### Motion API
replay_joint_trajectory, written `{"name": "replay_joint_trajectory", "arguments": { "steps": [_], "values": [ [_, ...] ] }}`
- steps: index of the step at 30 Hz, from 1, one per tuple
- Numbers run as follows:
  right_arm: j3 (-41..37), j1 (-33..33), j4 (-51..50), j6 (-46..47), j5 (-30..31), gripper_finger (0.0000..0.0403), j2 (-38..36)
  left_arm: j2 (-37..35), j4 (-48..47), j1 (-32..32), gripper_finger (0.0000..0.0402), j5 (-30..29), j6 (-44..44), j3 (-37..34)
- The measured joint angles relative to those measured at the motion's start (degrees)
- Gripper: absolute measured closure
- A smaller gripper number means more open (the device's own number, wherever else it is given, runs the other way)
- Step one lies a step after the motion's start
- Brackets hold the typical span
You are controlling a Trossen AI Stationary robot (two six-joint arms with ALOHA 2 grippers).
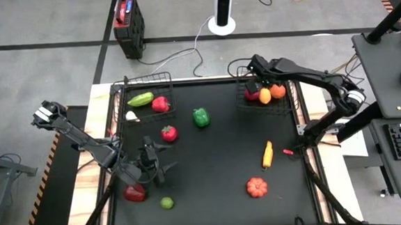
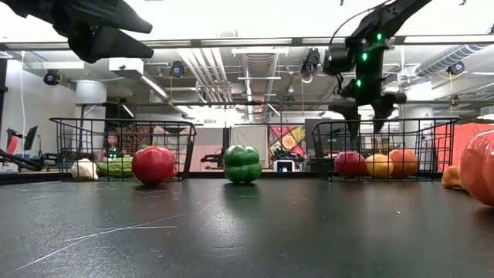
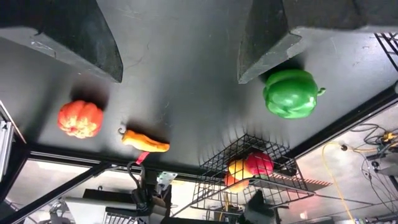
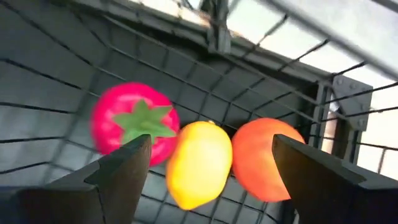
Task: Sort produce into baskets
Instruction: Put the chili pepper into the left wire basket
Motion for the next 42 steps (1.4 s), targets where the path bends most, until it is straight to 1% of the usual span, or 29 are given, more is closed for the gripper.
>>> {"name": "replay_joint_trajectory", "arguments": {
  "steps": [3,6,9,12,15,18,22,24,27,30,32,39,42],
  "values": [
    [1.8,2.5,-1.6,0.7,-0.4,0.0078,-2.8,-0.1,0.1,0.0,0.0104,0.0,-0.3,0.0],
    [2.8,6.3,-1.6,2.7,-3.7,0.0078,-6.3,-0.6,-0.5,0.0,0.0104,0.0,-0.3,0.6],
    [3.1,11.8,-1.6,4.7,-7.9,0.0078,-9.9,-0.8,-2.9,0.0,0.0104,0.1,1.6,3.3],
    [2.9,18.4,-1.6,7.9,-9.8,0.0078,-12.7,-0.7,-10.2,0.0,0.0104,0.1,3.8,7.7],
    [2.4,25.9,-1.6,11.9,-10.2,0.0078,-14.2,-0.7,-21.3,0.0,0.0104,0.1,3.7,12.4],
    [1.9,33.9,-1.8,16.9,-10.4,0.0078,-14.2,-0.7,-31.4,0.0,0.0104,0.0,2.3,16.5],
    [1.1,43.7,-2.2,24.6,-10.8,0.0078,-12.6,-0.7,-39.0,0.0,0.0104,-0.1,1.2,19.5],
    [0.9,48.1,-3.8,29.3,-10.8,0.0078,-11.5,-0.8,-39.8,0.0,0.0104,-0.2,1.2,20.0],
    [0.8,53.6,-9.1,37.6,-10.8,0.0078,-9.4,-0.7,-40.7,0.0,0.0104,-0.1,1.2,19.9],
    [-0.6,58.1,-14.4,45.9,-10.8,0.0078,-7.4,-0.7,-40.9,0.0,0.0104,-0.1,1.0,19.9],
    [-2.5,60.5,-15.1,50.2,-11.0,0.0078,-6.6,-0.6,-40.9,0.0,0.0104,-0.1,0.7,19.8],
    [-10.8,64.1,-14.4,62.0,-13.1,0.0078,-6.4,-0.6,-40.9,0.0,0.0104,-1.0,0.2,19.8],
    [-14.0,64.7,-11.4,64.7,-14.4,0.0078,-7.4,-0.6,-40.9,0.0,0.0104,-1.0,0.1,19.8]
  ]
}}
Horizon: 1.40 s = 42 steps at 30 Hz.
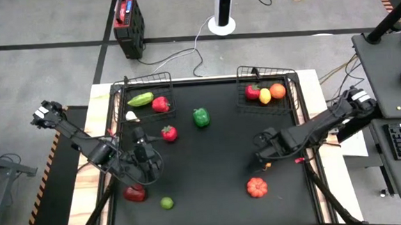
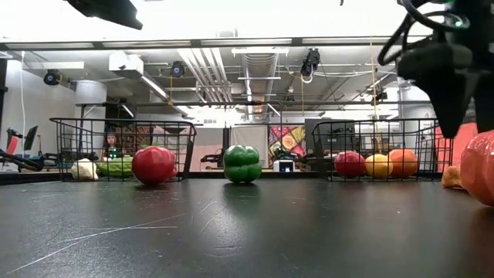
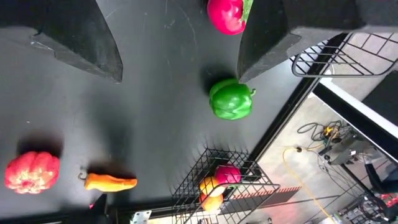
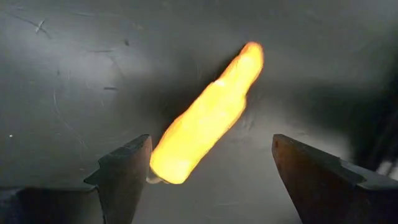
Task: Sort produce into baskets
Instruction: Put the chili pepper into the left wire basket
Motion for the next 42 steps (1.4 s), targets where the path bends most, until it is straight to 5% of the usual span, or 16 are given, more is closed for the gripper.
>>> {"name": "replay_joint_trajectory", "arguments": {
  "steps": [15,20,32,42],
  "values": [
    [-13.2,1.5,19.0,5.2,-1.9,0.0079,-0.3,0.0,2.8,0.0,0.0104,-0.5,-1.9,-2.8],
    [-15.3,1.5,20.2,5.9,-1.7,0.0109,-0.3,0.0,8.4,0.0,0.0104,3.4,-2.1,-5.6],
    [-15.3,1.4,20.7,1.3,-1.5,0.0263,-0.3,0.1,34.0,0.0,0.0104,14.7,4.1,-16.7],
    [-5.3,0.1,21.8,-12.5,6.8,0.0264,-0.8,0.1,52.0,0.0,0.0104,17.6,7.5,-22.3]
  ]
}}
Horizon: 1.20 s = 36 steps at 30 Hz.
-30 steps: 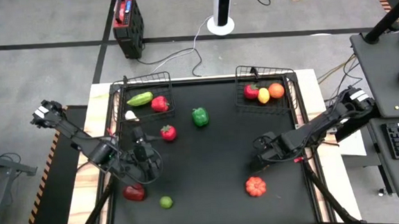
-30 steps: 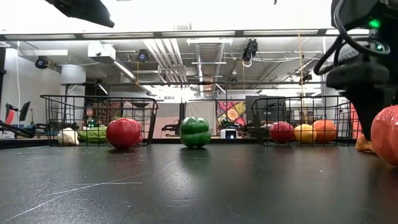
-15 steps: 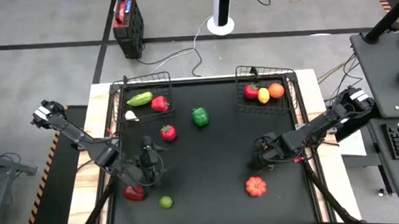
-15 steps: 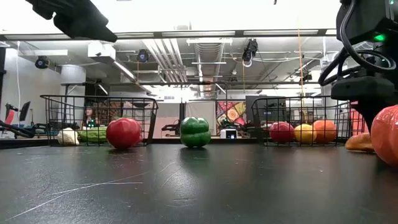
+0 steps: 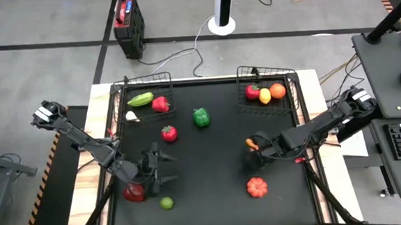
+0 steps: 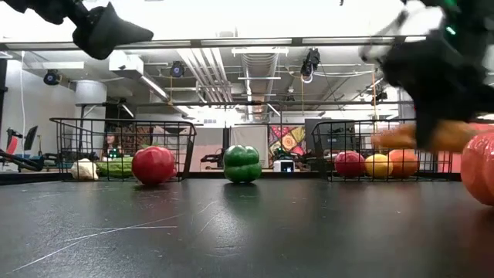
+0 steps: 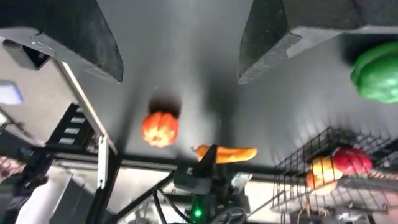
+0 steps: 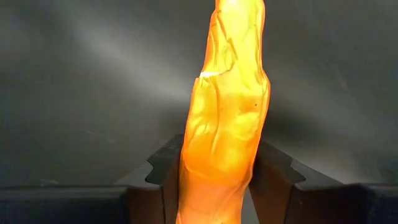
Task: Sort produce into baskets
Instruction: Put the chili pepper into the left wire basket
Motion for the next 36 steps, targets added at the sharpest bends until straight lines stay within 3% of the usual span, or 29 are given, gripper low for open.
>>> {"name": "replay_joint_trajectory", "arguments": {
  "steps": [8,17,26,36],
  "values": [
    [7.8,-4.1,13.8,-26.7,8.3,0.0266,0.0,0.0,5.5,1.4,0.0104,-1.3,2.5,-0.6],
    [7.3,-5.4,37.6,-52.1,9.5,0.0266,0.8,0.0,10.5,4.1,0.0104,-1.0,6.1,-0.3],
    [7.2,-5.8,53.8,-64.8,3.0,0.0266,8.2,0.8,16.1,6.0,0.0104,0.8,12.0,-0.2],
    [14.5,-5.8,55.8,-74.7,1.6,0.0266,17.3,5.7,22.2,9.1,0.0104,3.6,13.2,-0.1]
  ]
}}
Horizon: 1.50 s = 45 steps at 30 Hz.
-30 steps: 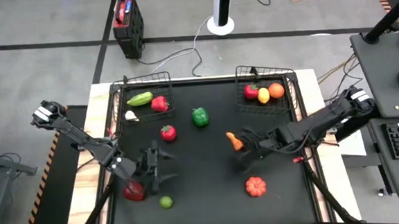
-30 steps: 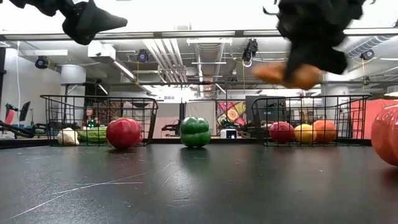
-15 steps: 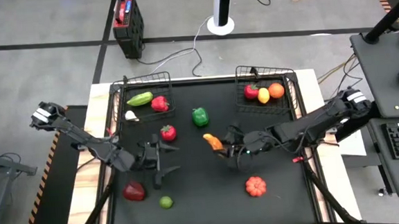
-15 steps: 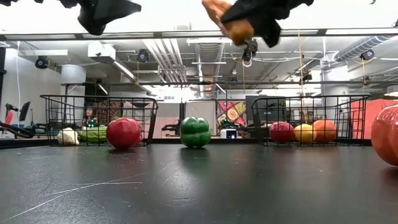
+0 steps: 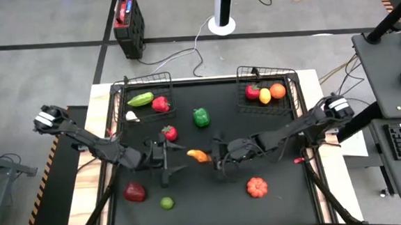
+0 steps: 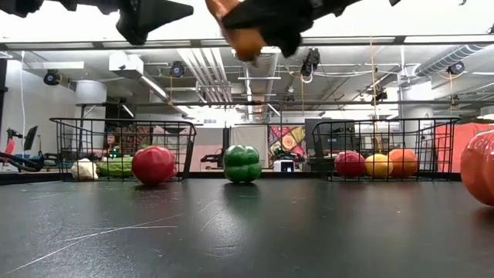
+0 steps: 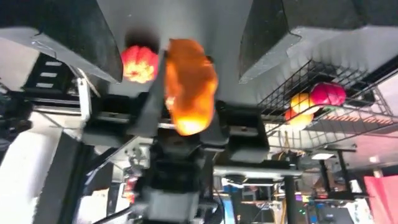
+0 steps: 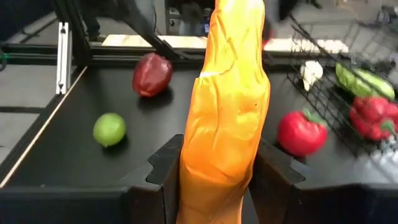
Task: Sort produce into baskets
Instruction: Put the chili pepper into the left wire basket
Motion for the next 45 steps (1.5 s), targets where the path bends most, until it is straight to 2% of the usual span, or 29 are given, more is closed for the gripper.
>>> {"name": "replay_joint_trajectory", "arguments": {
  "steps": [7,12,15,19,23,25,32,35,39,45],
  "values": [
    [9.1,0.0,-4.4,-5.6,-0.2,0.0266,7.0,3.9,7.0,1.0,0.0104,1.6,3.7,0.0],
    [12.0,0.0,-6.6,-6.5,-0.2,0.0266,8.8,4.8,9.3,1.0,0.0119,1.7,5.9,0.0],
    [12.1,0.0,-6.8,-6.6,-0.1,0.0266,8.7,4.9,8.6,1.0,0.0158,1.7,5.8,0.0],
    [11.9,0.0,-6.7,-6.5,0.0,0.0259,8.2,5.0,8.4,1.0,0.0239,1.8,5.8,0.0],
    [11.8,0.0,-6.7,-6.2,0.0,0.0234,8.3,5.0,8.3,1.0,0.0330,1.8,5.9,0.0],
    [11.8,0.0,-6.7,-5.6,0.0,0.0217,8.3,5.0,8.3,1.0,0.0360,1.7,5.7,0.0],
    [13.1,0.0,-12.9,-3.6,0.5,0.0151,7.5,4.9,8.4,1.0,0.0359,1.0,5.2,0.0],
    [14.6,-0.1,-16.5,-2.6,0.6,0.0125,6.2,4.6,7.9,1.0,0.0356,-1.0,4.9,0.0],
    [15.9,-0.3,-22.0,-1.1,1.7,0.0099,3.8,2.7,4.6,1.0,0.0353,-7.4,3.9,0.0],
    [16.6,-0.3,-29.6,2.0,8.7,0.0083,-0.8,-3.6,-4.1,1.5,0.0352,-18.2,0.6,0.0]
  ]
}}
